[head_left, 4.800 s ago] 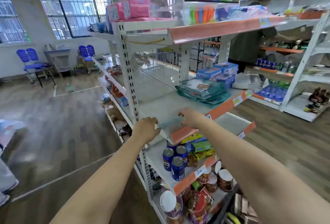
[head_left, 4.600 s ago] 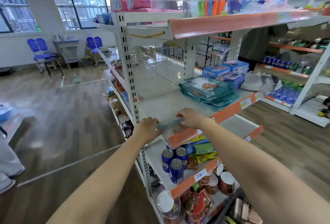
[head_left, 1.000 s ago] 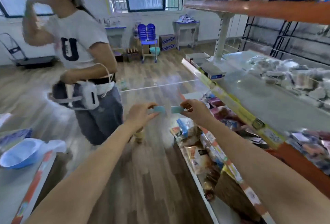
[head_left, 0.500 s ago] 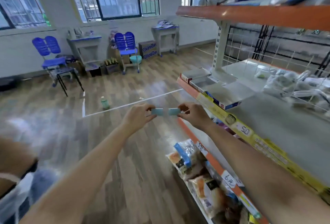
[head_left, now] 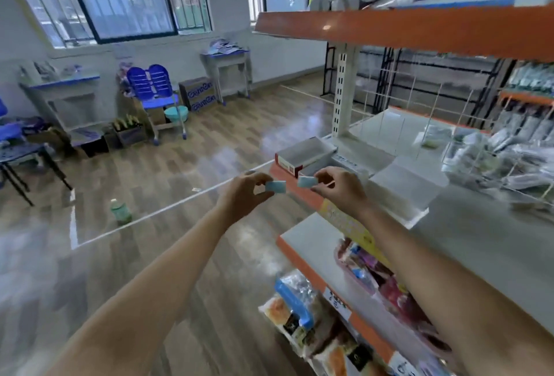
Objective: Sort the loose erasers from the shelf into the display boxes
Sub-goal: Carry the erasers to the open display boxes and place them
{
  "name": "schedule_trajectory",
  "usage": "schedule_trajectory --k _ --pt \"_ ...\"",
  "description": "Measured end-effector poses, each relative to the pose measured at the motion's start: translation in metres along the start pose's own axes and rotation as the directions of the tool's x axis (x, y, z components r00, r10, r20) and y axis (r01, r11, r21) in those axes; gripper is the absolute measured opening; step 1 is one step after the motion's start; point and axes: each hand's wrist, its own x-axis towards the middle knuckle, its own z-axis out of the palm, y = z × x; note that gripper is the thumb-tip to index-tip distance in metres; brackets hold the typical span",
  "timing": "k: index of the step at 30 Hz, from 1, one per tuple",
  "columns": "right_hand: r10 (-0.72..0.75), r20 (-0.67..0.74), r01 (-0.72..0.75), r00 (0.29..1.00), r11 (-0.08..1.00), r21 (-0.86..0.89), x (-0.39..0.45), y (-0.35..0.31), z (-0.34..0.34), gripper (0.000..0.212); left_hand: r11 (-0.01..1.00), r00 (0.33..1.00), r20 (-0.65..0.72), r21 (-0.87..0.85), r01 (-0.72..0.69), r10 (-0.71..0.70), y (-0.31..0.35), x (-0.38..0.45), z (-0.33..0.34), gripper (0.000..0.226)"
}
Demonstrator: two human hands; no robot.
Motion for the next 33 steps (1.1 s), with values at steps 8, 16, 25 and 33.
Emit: schedule_trajectory --k 8,16,25,33 --pt "0.127 0.000 -0.126 0.992 0.991 -0.046 0.064 0.028 -0.013 0.030 0.989 0.993 0.012 -0.085 -0.117 0.119 -0.033 0.109 0.032 0.032" --pt "0.275 -0.053 -0.278 0.960 0.959 -0.060 0.091 0.040 -0.007 0.032 0.958 0.961 0.152 -0.212 -0.196 0.230 -0.051 0.177 0.064 0.033" --pt "0.464 -0.221 -0.481 0.858 0.876 -0.030 0.096 0.015 0.009 0.028 0.828 0.834 0.227 -0.405 -0.389 0.502 -0.075 0.232 0.081 0.034" --pt "0.563 -0.277 -0.614 0.779 0.773 -0.156 0.087 -0.018 0.030 0.026 0.751 0.721 0.329 -0.531 -0.392 0.609 -0.090 0.236 0.097 0.037"
